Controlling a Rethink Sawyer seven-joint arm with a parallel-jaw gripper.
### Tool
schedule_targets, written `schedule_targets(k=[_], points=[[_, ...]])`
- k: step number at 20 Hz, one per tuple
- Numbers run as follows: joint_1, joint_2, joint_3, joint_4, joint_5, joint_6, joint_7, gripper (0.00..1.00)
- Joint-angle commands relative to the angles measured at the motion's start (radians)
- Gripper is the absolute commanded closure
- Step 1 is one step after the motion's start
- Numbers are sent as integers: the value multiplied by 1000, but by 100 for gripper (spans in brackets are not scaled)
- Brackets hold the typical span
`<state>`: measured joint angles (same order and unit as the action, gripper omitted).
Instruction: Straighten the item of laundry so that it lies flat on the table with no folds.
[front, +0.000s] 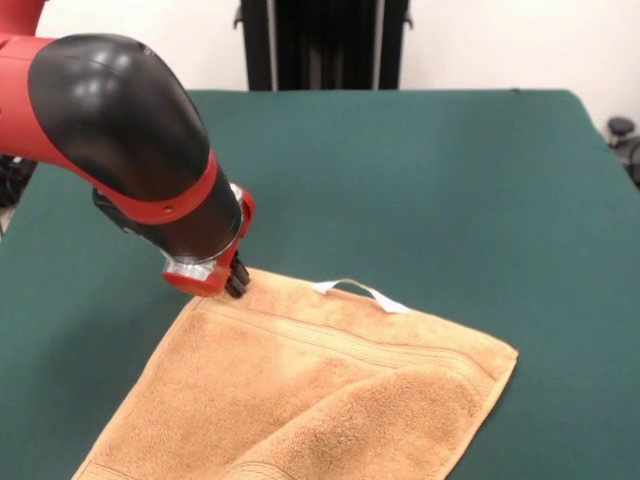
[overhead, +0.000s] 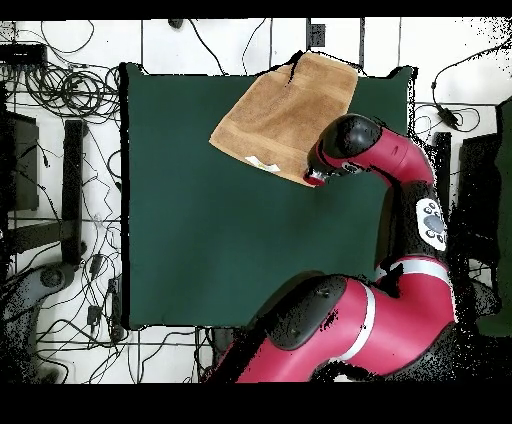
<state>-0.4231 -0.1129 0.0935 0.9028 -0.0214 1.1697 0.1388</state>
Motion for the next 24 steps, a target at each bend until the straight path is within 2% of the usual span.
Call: schedule_targets(k=[1,10,11,24], points=[[-12,215,68,150,-92,-329,156,100],[5,220,44,123,-110,-276,150,100],[8,222,42,119,-111,-267,150,0],[13,225,36,106,-117,-246,146,0]])
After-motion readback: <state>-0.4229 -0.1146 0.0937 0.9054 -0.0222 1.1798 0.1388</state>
